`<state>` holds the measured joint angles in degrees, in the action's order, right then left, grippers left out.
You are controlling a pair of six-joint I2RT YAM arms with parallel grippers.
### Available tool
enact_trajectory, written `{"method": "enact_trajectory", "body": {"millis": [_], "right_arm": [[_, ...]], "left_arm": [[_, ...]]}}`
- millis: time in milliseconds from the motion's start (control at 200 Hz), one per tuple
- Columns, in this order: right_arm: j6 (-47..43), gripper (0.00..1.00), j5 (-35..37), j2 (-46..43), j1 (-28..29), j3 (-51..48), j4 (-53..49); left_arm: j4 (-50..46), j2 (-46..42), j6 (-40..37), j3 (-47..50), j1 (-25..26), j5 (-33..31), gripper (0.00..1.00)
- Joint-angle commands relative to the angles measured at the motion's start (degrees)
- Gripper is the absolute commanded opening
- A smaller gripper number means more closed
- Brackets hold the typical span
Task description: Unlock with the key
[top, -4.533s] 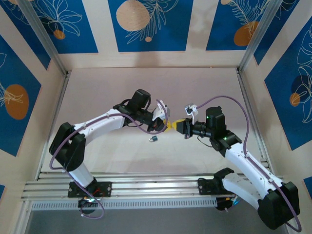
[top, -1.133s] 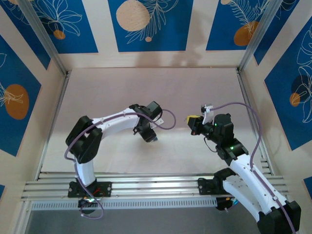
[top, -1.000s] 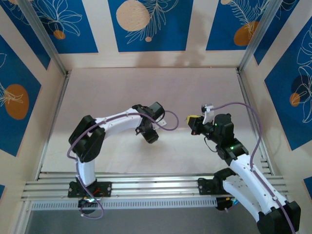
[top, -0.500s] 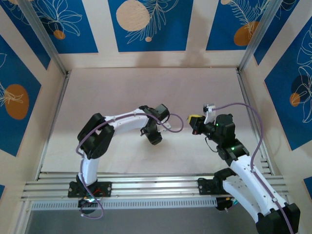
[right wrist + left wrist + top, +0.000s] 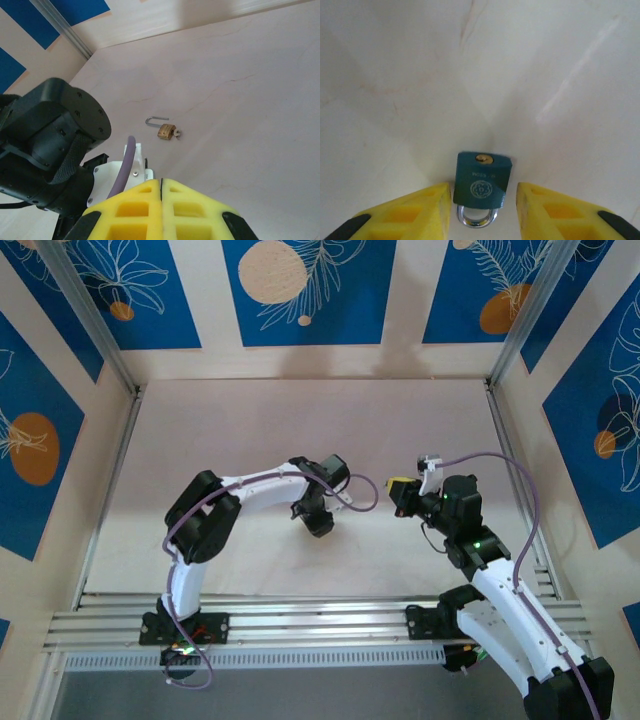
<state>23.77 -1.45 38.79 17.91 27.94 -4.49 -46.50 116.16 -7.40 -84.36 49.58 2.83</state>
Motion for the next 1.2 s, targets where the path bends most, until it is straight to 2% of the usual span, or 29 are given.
{"method": "enact_trajectory", "body": {"millis": [0, 225, 400, 895, 1195], "right_arm": [[1.13, 0.0, 0.4, -1.0, -0.44, -0.53, 0.09], [1.17, 0.0, 0.14, -1.52, -1.04, -0.58, -0.27], [1.28, 0.0, -0.04, -1.93, -1.25, -0.86, -0.51], [1.45, 0.0, -0.04, -2.48, -1.37, -0.77, -1.0], [1.93, 0.0, 0.4, -3.76, -1.4, -1.37, -1.84]], "left_arm": [[-1.61, 1.77, 2.66, -2.03, 0.41, 2.52, 0.37], [-3.32, 2.85, 2.39, -2.48, 0.43, -0.67, 0.36], [-4.87, 2.81, 1.14, -2.41, 0.43, -2.89, 0.4], [-5.36, 4.34, 0.48, -2.13, 1.12, -5.69, 0.27], [-1.73, 1.93, 0.1, -0.25, 1.31, -7.59, 0.2]]}}
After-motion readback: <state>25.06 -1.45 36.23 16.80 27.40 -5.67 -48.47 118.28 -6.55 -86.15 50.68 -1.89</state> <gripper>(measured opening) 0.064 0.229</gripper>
